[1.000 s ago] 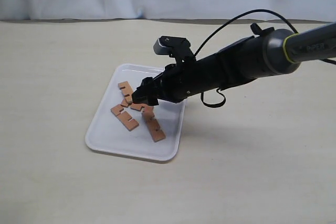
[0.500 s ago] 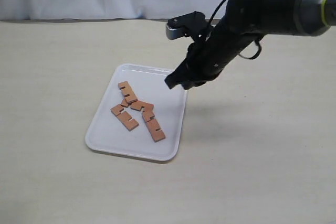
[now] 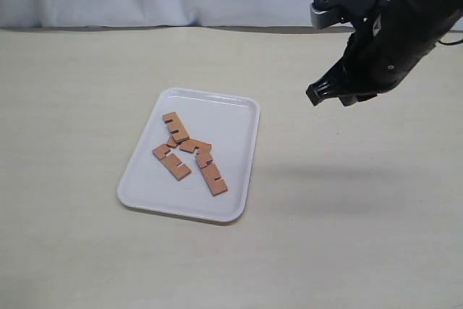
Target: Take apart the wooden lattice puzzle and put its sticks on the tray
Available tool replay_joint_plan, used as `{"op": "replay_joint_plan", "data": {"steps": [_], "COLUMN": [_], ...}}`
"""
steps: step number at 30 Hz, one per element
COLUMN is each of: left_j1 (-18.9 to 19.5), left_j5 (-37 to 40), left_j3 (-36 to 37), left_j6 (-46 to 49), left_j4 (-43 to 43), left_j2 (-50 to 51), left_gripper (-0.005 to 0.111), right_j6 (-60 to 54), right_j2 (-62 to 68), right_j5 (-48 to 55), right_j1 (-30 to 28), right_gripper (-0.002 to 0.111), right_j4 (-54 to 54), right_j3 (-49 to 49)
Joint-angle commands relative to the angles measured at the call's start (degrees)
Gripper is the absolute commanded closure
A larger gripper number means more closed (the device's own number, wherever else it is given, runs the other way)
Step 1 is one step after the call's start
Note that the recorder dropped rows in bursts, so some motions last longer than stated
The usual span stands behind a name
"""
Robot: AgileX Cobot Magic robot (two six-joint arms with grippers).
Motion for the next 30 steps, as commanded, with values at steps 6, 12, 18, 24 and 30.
{"op": "replay_joint_plan", "data": {"steps": [6,12,18,24,30], "left_j1": [-0.02,-0.02,-0.02,-0.02,-0.02], "left_j5": [-0.46,-0.46,-0.46,-0.46,-0.46], "left_j3": [0.14,0.14,0.14,0.14,0.14], "left_j6": [0.07,0.07,0.07,0.07,0.07], "left_j4": [0.04,0.04,0.13,0.13,0.13], "left_j2": [-0.21,-0.21,-0.21,-0.21,-0.21], "left_gripper": [0.107,0.107,0.107,0.107,0.107], "right_j6": [2.44,2.44,2.44,2.44,2.44], "right_j2": [-16.82,-28.06,-32.54,-33.48,-33.48], "right_j5": [-16.66,-26.15,-26.91,-26.91,-26.91], "right_j1": [2.58,4.79,4.79,4.79,4.79], "right_gripper": [0.104,0.104,0.104,0.104,0.104], "right_j4": [1.14,3.01,3.01,3.01,3.01], "right_j3": [14.32,21.13,23.51,23.51,23.51]}}
